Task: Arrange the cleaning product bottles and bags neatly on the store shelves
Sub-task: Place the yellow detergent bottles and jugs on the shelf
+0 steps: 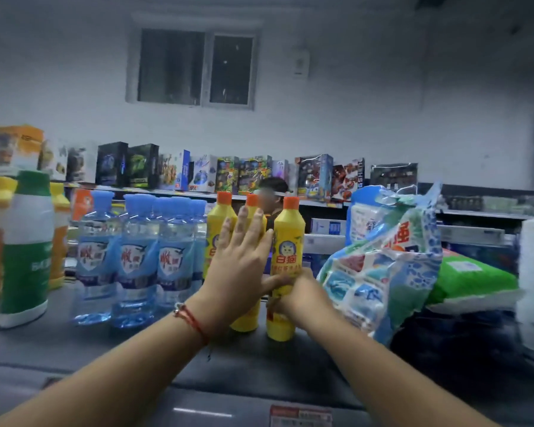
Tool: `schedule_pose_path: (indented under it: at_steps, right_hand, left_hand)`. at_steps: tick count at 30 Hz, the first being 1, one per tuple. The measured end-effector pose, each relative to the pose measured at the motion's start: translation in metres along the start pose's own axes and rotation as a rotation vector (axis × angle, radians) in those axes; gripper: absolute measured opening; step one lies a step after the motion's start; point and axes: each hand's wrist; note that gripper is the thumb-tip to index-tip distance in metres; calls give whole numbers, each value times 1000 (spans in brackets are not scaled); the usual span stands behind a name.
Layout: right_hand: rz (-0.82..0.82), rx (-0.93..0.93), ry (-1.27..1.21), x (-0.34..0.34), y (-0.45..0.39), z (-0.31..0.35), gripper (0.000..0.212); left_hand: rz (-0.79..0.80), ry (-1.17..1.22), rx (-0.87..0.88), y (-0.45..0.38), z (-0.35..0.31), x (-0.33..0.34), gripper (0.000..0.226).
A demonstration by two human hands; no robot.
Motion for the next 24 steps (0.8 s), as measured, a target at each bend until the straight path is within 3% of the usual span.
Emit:
schedule_pose_path:
  at_steps: [7, 12, 15, 19, 24]
  right_hand:
    - [-78, -42, 9, 11, 10, -1, 45]
    - [2, -83, 29, -1, 30, 3, 87]
    - [-29, -202, 206, -14, 51, 4, 101]
    - [47, -443, 487, -29, 78, 19, 90]
    - [268, -674, 551, -11, 96, 58, 82]
  left_hand:
    - [9, 66, 2, 11, 8, 9, 90]
    - [111, 85, -53, 41, 13, -21, 83]
    - [194, 22, -137, 75, 27, -46, 81]
    - [383, -149, -290, 122, 54, -83, 83]
    - [546, -311, -439, 167, 93, -124, 84]
Point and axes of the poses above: each hand's wrist, its own y-axis away from the middle knuckle, its own x-axis out of the palm, z = x × y, and after that the axes turned 4 degrees about y, right-handed
